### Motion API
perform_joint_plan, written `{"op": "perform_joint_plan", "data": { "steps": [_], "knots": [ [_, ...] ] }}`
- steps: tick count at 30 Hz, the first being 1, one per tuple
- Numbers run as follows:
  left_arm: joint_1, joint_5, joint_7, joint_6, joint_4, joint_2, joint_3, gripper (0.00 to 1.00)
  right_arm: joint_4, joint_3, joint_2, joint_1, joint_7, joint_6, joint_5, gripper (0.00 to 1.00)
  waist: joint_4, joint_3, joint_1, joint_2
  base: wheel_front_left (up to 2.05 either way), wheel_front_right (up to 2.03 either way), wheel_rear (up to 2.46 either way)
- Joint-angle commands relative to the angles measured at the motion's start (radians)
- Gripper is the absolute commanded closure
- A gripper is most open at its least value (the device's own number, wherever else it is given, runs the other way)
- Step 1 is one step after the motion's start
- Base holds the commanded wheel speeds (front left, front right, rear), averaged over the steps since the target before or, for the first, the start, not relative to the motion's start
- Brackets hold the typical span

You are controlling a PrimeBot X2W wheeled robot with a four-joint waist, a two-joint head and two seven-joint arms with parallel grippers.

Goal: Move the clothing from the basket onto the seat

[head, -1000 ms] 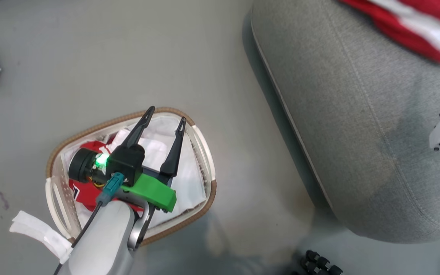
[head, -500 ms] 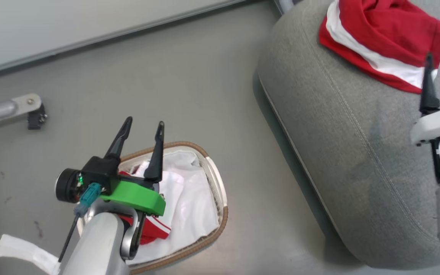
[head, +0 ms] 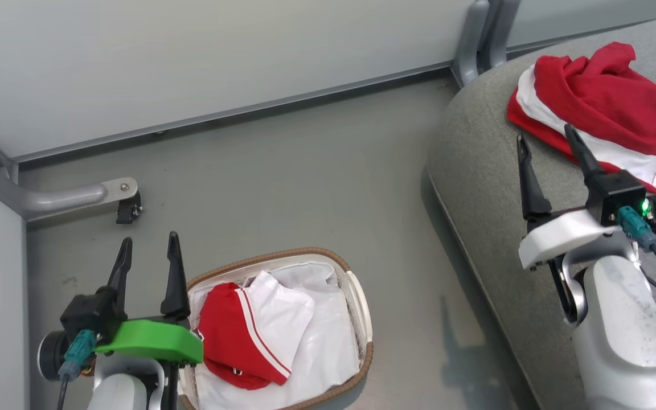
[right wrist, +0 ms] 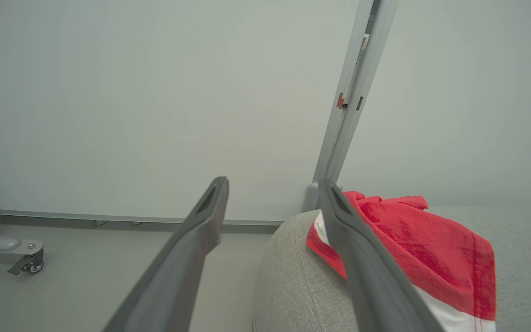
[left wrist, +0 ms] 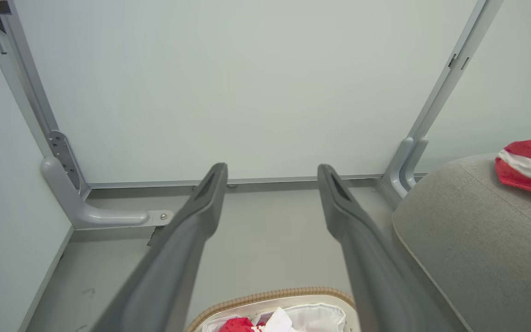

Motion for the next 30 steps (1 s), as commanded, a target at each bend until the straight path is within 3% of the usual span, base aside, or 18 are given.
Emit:
{"op": "perform_joint_plan", "data": {
  "steps": [1, 5, 16, 30],
  "knots": [
    [0.029, -0.011, -0.001, 0.002, -0.004, 0.0, 0.015, 0.0, -0.006, 0.006, -0.003, 0.037, -0.002, -0.001, 0.011, 0.0, 0.046, -0.049, 0.0001, 0.0, 0.0, 0.0, 0.0],
    [0.076, -0.023, -0.001, 0.005, -0.003, -0.002, 0.043, 0.0, -0.019, 0.039, -0.001, 0.112, -0.002, -0.001, 0.092, 0.0, 0.069, -0.077, 0.0001, 0.0, 0.0, 0.0, 0.0],
    [0.172, -0.055, -0.001, 0.018, -0.007, -0.002, 0.028, 0.0, -0.061, 0.06, 0.0, 0.297, -0.002, -0.001, 0.16, 0.0, 0.108, -0.126, 0.0001, 0.0, 0.0, 0.0, 0.0],
    [0.188, -0.058, -0.001, 0.027, 0.008, -0.002, -0.002, 0.0, -0.075, 0.072, 0.0, 0.355, -0.002, -0.001, 0.183, 0.0, 0.101, -0.142, 0.0001, 0.0, 0.0, 0.0, 0.0]
  ]
}}
